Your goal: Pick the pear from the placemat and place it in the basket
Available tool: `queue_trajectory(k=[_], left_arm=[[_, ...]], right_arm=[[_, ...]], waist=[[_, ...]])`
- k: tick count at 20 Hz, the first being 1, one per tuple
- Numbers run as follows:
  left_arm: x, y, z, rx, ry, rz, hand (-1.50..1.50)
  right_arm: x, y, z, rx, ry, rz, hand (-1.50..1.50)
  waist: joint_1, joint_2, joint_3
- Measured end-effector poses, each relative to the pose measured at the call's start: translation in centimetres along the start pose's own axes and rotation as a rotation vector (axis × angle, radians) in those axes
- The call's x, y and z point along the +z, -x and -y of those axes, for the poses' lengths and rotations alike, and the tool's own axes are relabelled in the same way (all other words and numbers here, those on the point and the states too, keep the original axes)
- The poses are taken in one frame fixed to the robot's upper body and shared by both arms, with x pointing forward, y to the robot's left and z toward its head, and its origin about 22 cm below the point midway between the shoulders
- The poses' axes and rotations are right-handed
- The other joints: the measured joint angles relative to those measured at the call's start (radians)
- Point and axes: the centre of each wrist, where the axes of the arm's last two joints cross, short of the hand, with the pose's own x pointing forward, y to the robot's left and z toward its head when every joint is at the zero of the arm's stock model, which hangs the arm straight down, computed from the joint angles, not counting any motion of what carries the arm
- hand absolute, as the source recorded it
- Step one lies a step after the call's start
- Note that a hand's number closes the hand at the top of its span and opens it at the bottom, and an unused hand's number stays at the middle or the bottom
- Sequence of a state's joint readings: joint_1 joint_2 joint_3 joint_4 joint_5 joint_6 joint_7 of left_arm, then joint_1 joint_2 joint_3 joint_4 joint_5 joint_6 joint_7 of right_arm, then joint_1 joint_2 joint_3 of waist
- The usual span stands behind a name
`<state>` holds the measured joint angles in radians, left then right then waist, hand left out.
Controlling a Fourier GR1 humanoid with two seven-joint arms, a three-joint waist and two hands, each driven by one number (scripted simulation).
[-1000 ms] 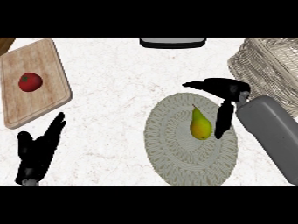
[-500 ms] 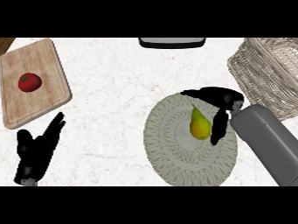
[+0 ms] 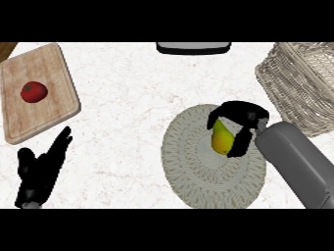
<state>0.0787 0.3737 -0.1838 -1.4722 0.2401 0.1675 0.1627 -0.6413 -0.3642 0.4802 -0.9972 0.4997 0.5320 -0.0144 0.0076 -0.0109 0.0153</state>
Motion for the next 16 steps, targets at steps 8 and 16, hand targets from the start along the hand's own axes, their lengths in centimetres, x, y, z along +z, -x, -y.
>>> queue_trajectory(k=[8, 16], left_arm=[[0.0, -0.1, -0.3, 0.008, -0.001, -0.016, 0.00], [1.3, 1.0, -1.6, 0.030, -0.057, -0.050, 0.00]], right_arm=[[0.1, -0.1, -0.7, 0.094, 0.051, 0.035, 1.50], [4.9, 0.1, -5.3, 0.290, 0.223, -0.063, 1.50]], waist=[[-0.005, -0.001, 0.000], [-0.067, -0.024, -0.003]])
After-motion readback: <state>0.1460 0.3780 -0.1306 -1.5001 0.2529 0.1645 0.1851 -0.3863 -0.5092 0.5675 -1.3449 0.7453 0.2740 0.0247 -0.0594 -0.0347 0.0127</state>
